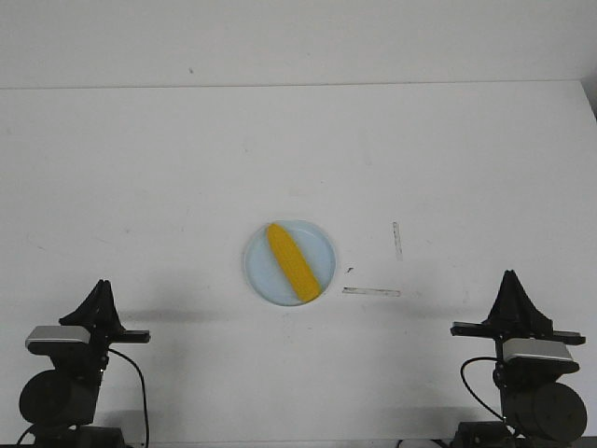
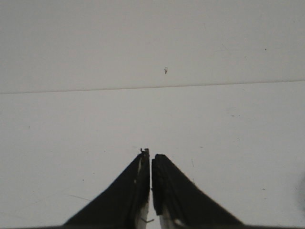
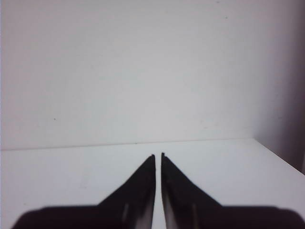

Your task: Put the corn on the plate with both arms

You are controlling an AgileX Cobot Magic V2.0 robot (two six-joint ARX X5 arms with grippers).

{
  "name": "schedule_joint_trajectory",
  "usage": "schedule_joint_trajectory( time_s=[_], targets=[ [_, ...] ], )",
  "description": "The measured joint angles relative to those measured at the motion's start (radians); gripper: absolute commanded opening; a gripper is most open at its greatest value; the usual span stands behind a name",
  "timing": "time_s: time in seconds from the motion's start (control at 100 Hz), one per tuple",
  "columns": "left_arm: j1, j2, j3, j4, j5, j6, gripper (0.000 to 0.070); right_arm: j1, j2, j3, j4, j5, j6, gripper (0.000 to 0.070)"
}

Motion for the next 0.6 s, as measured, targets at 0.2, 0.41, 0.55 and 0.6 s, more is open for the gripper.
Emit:
schedule_joint_trajectory(
  time_s=[0.2, 0.41, 0.55, 0.6],
  targets=[
    [0.0, -0.002, -0.118, 0.15, 0.001, -0.031, 0.0001, 0.0, 0.0, 0.0, 0.0, 0.0, 0.0, 0.0018],
    [0.0, -0.033, -0.194, 0.19, 0.004, -0.049, 0.0001, 0.0, 0.0, 0.0, 0.0, 0.0, 0.0, 0.0018],
    [0.021, -0.082, -0.226, 0.212, 0.007, -0.05, 0.0001, 0.0, 0.0, 0.0, 0.0, 0.0, 0.0, 0.0017],
    [0.031, -0.106, -0.235, 0.204, 0.009, -0.05, 0.0001, 0.0, 0.0, 0.0, 0.0, 0.0, 0.0, 0.0018]
  ],
)
